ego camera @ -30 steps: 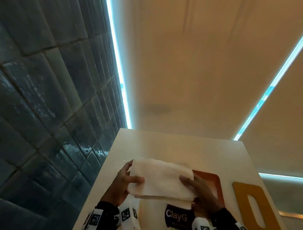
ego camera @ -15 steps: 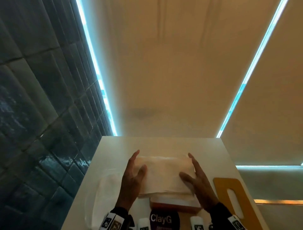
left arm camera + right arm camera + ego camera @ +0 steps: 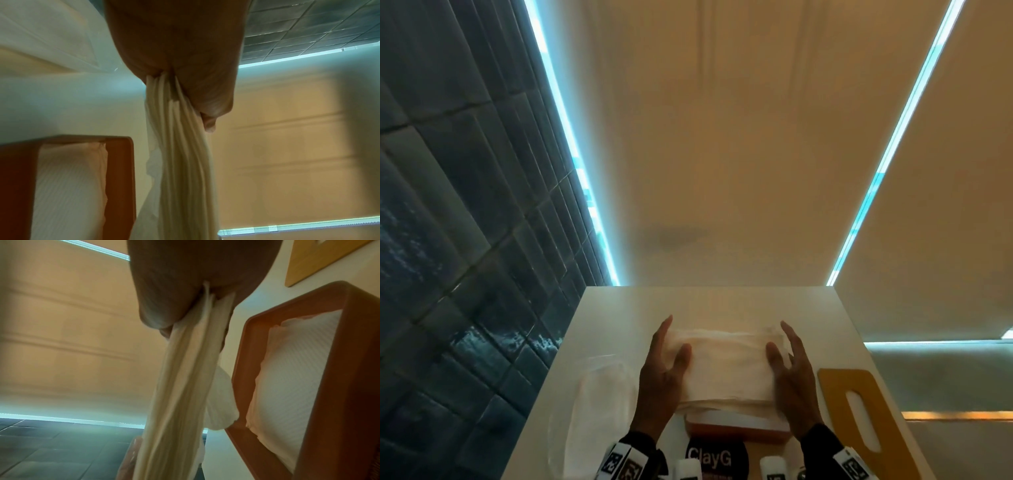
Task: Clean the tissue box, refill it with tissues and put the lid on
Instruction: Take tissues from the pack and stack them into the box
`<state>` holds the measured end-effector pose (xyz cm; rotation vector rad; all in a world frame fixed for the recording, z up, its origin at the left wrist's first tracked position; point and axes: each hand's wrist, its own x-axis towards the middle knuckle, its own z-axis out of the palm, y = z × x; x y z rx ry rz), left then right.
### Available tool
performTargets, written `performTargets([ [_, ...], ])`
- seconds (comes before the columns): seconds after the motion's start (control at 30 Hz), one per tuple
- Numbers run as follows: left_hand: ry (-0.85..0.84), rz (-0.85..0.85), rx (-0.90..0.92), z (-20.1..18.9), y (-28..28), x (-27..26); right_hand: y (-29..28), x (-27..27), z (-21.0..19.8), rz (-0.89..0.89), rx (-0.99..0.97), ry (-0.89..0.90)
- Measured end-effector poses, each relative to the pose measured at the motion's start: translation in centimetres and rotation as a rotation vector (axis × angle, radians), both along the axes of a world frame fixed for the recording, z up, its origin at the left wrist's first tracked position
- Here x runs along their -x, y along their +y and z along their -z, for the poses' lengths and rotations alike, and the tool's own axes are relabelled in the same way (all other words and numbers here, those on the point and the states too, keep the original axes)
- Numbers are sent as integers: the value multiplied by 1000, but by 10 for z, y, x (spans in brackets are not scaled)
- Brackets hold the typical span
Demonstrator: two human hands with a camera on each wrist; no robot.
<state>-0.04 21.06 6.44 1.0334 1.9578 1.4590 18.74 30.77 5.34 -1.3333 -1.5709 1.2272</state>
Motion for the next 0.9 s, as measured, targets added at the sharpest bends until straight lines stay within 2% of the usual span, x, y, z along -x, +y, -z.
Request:
performTargets([
  [0.1, -94, -94, 60, 1, 2, -9, -2, -3, 0, 23, -20, 20],
  [0.2, -142, -132, 116, 4, 2, -14, 0, -13, 1, -138, 153, 172],
  [0.27, -186, -122, 151, 5, 3, -14, 0, -21, -1, -200, 226, 202],
  [0.43, -534, -1, 262, 18, 7, -8, 7, -31, 12, -107, 267, 161],
  [0.47, -525, -2, 282, 24, 8, -6, 9, -32, 17, -91, 283, 134],
  [0.67, -177, -47, 494, 38, 20, -10, 16, -36, 37, -37, 309, -103],
  [0.8, 18, -31, 577, 34, 26, -16, 17, -31, 33, -105, 243, -346],
  [0.9, 174, 2, 627, 31, 31, -22, 18, -25, 30, -182, 228, -455],
])
